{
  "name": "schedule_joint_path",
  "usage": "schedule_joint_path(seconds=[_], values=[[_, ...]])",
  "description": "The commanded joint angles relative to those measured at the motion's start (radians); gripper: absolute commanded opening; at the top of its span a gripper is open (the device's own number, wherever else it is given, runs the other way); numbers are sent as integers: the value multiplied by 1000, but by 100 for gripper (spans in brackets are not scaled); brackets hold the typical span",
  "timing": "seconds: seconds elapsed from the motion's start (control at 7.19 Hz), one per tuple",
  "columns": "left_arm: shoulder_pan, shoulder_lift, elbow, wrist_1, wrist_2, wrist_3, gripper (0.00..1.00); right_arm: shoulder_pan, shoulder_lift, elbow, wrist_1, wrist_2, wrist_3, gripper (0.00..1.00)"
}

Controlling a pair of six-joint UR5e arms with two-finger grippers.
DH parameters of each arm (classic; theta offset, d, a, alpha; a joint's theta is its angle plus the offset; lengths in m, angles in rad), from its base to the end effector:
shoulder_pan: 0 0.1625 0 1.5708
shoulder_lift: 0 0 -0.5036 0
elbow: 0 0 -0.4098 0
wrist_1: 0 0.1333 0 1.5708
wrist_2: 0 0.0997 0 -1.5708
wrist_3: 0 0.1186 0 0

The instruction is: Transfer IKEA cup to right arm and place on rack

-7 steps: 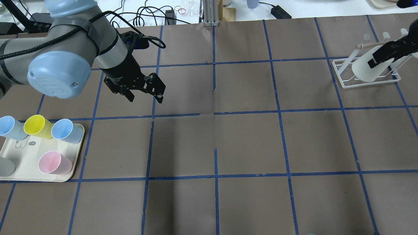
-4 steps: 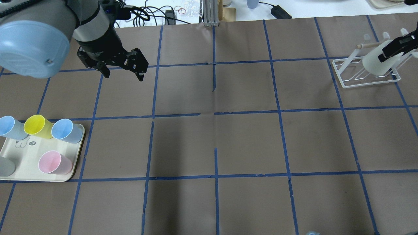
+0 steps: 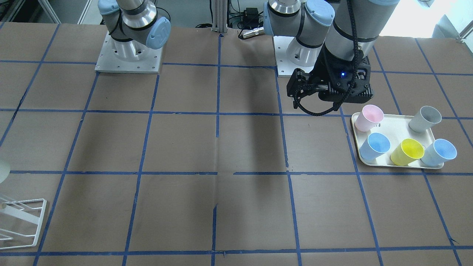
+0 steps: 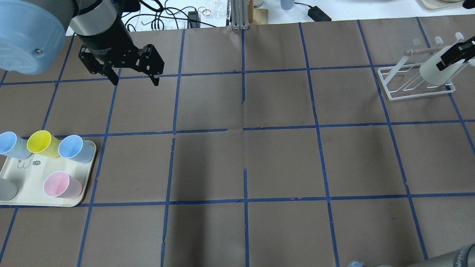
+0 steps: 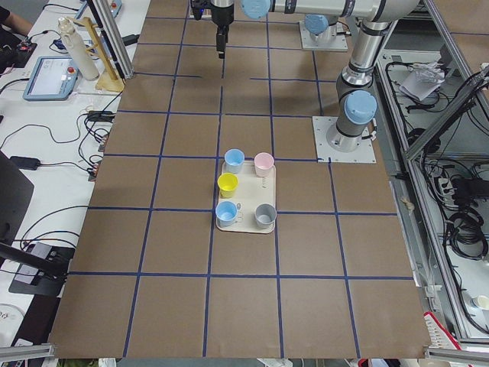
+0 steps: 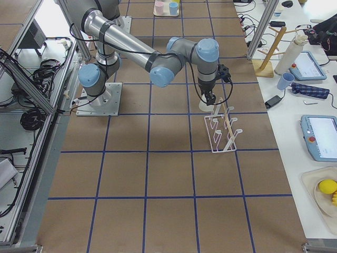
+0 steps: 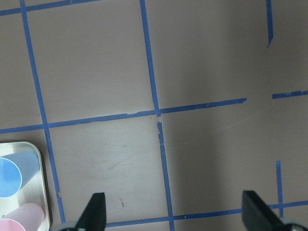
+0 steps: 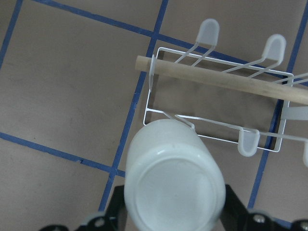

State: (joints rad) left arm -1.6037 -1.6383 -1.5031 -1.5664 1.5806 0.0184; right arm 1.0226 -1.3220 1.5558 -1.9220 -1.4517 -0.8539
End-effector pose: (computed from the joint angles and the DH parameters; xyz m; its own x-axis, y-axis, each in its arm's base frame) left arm -0.1500 -0.5394 0.5469 -0.9986 0.0512 -0.0099 0.0513 0.9987 -0.0044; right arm -0.2054 -0.6192 0.4504 -0.9517 -0.3068 0.0108 -0.3042 0.9380 -0.1659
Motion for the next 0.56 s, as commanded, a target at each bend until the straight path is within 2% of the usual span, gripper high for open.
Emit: schedule_joint_path(seconds=[0.0, 0.42], values=[[14, 14, -12, -29, -16, -3, 100, -1, 24, 0, -23, -4, 2, 13], [8, 23, -29, -20, -22, -3, 100, 1, 58, 0, -28, -3, 13, 13]])
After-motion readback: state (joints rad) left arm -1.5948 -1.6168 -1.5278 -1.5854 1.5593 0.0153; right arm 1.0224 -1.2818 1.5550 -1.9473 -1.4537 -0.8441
